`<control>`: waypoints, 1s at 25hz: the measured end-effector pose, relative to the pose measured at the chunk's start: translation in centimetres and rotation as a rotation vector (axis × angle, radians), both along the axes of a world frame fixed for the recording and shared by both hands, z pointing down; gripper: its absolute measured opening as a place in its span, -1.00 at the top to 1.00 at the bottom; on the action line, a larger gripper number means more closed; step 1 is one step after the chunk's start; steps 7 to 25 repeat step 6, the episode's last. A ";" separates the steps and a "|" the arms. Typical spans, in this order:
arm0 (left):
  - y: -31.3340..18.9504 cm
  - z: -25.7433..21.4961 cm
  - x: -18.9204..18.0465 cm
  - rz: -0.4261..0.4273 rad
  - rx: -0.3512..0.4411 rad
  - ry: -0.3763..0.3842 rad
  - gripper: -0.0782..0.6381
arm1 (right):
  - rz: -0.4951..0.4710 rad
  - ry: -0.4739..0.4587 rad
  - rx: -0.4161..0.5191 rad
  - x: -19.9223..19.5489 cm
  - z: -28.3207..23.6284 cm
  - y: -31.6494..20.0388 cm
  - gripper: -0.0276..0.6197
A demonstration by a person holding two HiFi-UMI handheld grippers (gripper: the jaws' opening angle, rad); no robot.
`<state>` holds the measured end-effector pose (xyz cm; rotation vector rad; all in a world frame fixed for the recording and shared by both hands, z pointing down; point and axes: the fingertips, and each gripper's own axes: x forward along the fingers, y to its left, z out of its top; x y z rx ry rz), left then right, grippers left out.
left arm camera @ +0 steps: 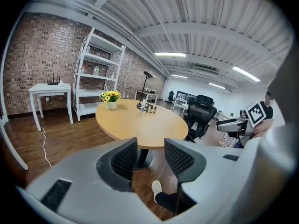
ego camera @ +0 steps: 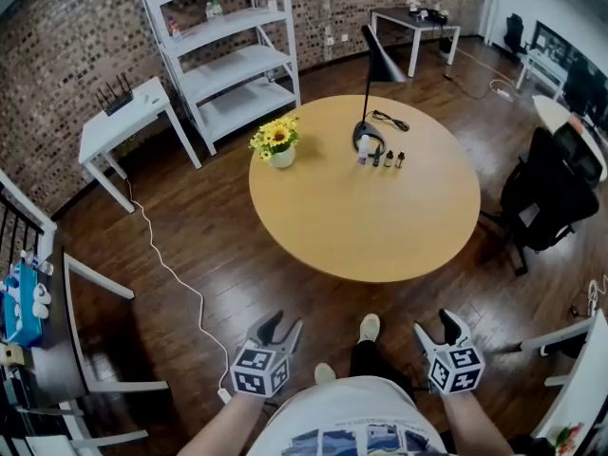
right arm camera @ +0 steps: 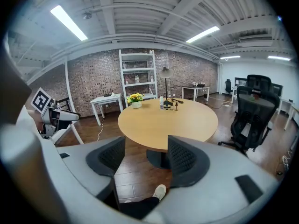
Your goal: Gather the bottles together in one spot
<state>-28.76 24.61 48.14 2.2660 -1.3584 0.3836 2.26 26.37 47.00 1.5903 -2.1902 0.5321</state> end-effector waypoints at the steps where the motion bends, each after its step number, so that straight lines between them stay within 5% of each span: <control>1: 0.1 0.0 0.0 0.001 -0.002 -0.002 0.34 | -0.001 0.001 0.000 0.0 0.0 0.0 -0.04; 25: 0.3 0.1 0.3 0.003 -0.002 -0.007 0.34 | -0.007 0.013 -0.003 0.2 0.2 0.3 -0.04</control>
